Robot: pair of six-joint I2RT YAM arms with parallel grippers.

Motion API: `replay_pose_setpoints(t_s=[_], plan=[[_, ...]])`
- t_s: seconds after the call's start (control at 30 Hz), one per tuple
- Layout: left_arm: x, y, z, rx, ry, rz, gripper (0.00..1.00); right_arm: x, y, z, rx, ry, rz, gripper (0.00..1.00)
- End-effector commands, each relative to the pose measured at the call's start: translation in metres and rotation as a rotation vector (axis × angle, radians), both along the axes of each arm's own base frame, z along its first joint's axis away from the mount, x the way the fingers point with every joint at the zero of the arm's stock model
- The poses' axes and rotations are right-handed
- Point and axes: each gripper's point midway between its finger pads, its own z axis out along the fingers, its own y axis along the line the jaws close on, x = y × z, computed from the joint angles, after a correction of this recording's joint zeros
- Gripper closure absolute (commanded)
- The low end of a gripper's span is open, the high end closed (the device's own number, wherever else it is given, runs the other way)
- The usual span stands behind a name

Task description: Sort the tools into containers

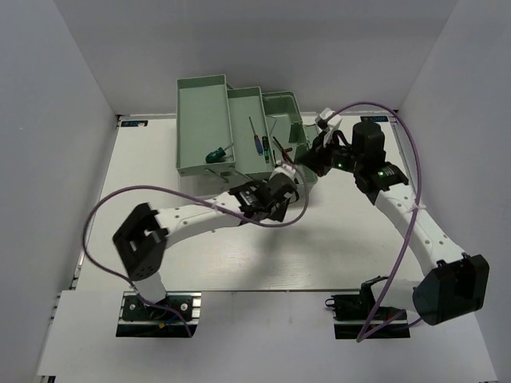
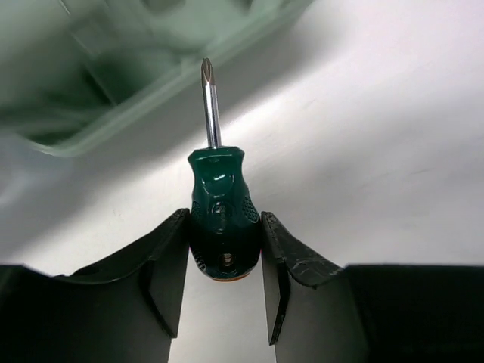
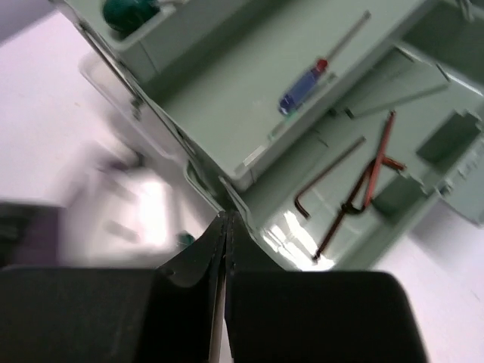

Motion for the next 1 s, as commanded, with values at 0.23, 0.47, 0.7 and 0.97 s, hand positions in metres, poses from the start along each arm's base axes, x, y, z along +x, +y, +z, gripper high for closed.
replay_pose_setpoints(t_s=[0.23,0.47,0.7,0.97], plan=[[0.068,0.119,0.247,-0.129,-0.506,0.391,1.00,-0.014,-0.046,-0.050,-0.151,0.046,-0.109,0.89],[0.128,0.142,0.215,-0.031,-0.444,0.461,1.00,-0.030,-0.023,-0.053,-0.101,0.124,0.040,0.65],[0.156,0.153,0.203,-0.033,-0.405,0.487,0.41,-0.056,0.012,-0.045,-0.080,0.149,0.361,0.24],[0.154,0.183,0.263,-0.091,-0.477,0.545,0.19,-0.059,0.054,-0.041,-0.113,0.049,0.565,0.23]])
